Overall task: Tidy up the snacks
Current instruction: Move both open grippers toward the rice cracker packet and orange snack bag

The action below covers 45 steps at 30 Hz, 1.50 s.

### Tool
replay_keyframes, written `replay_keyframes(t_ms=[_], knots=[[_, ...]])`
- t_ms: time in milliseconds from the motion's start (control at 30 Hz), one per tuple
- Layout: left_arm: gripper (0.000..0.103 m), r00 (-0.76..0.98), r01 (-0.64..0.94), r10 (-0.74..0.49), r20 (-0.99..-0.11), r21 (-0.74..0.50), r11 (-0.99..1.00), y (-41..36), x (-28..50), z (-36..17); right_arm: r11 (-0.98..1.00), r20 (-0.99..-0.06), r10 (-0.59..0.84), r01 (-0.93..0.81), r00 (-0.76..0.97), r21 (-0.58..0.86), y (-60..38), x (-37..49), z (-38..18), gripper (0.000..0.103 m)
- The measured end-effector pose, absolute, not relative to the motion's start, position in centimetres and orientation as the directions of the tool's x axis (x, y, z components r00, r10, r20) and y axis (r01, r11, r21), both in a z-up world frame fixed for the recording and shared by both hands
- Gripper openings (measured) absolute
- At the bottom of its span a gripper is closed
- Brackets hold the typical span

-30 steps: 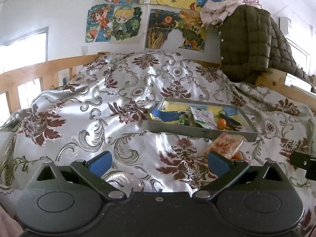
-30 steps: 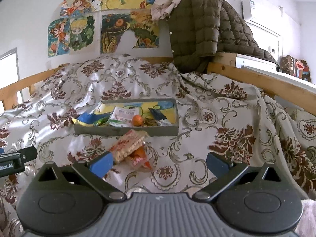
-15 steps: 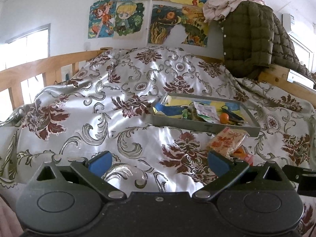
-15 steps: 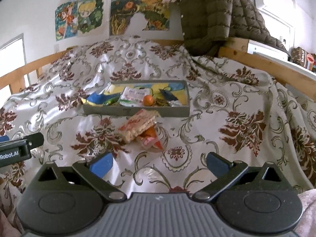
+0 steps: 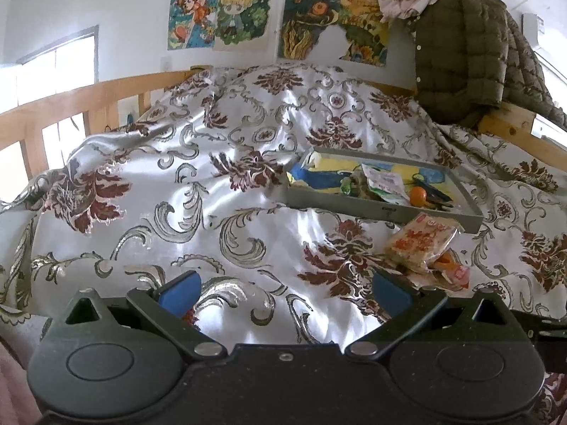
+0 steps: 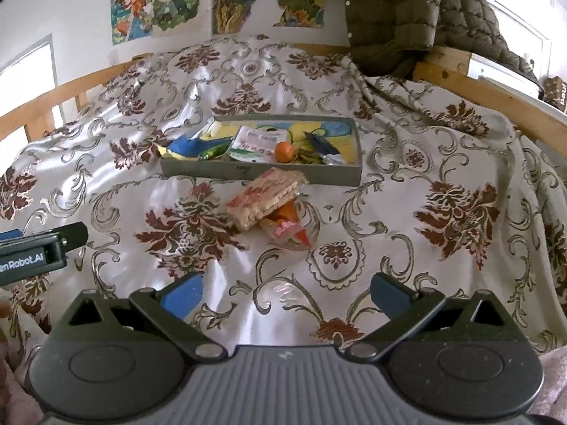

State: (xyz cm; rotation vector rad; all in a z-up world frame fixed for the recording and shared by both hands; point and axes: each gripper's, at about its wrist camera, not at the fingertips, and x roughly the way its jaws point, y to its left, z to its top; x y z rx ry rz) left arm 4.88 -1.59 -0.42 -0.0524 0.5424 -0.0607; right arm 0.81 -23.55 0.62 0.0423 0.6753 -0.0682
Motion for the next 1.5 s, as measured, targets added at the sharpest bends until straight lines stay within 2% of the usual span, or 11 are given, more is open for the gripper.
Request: replay_keyframes(t_ms=[433, 733, 967, 1233, 1500], knots=[[0.102, 0.836, 0.097, -0.102, -0.539, -0.037, 0.995, -2.8, 7.5, -1.1, 0.991, -0.678, 0.023, 0.070, 0.734, 0.110, -25.4, 3.7, 0.1, 0.103], [0.102, 0.778, 0.225, -0.221, -0.589, -0.068, 0.972, -3.7, 10.6, -2.5, 0.986, -0.673, 0.014, 0.103, 0.740, 0.133, -27.9, 6.9, -0.4, 0.103], [0.102, 0.756, 0.322, -0.301, -0.581, -0.071, 0.944, -4.9, 13.1, -3.4, 0.998, -0.676, 0.000, 0.043, 0.737, 0.046, -28.0, 9.6, -1.0, 0.103], [0.102, 0.700, 0.413, -0.386, -0.600, -0.100, 0.905, -5.8, 15.6, -4.9, 0.995, -0.658, 0.084, -0.096, 0.748, 0.018, -28.2, 11.8, -1.2, 0.103], [0.102, 0.682, 0.528, -0.457, -0.570, -0.048, 0.848, -7.7, 18.1, -6.1, 0.979, -0.707, 0.111, -0.200, 0.698, -0.043, -29.0, 14.8, -2.8, 0.103]])
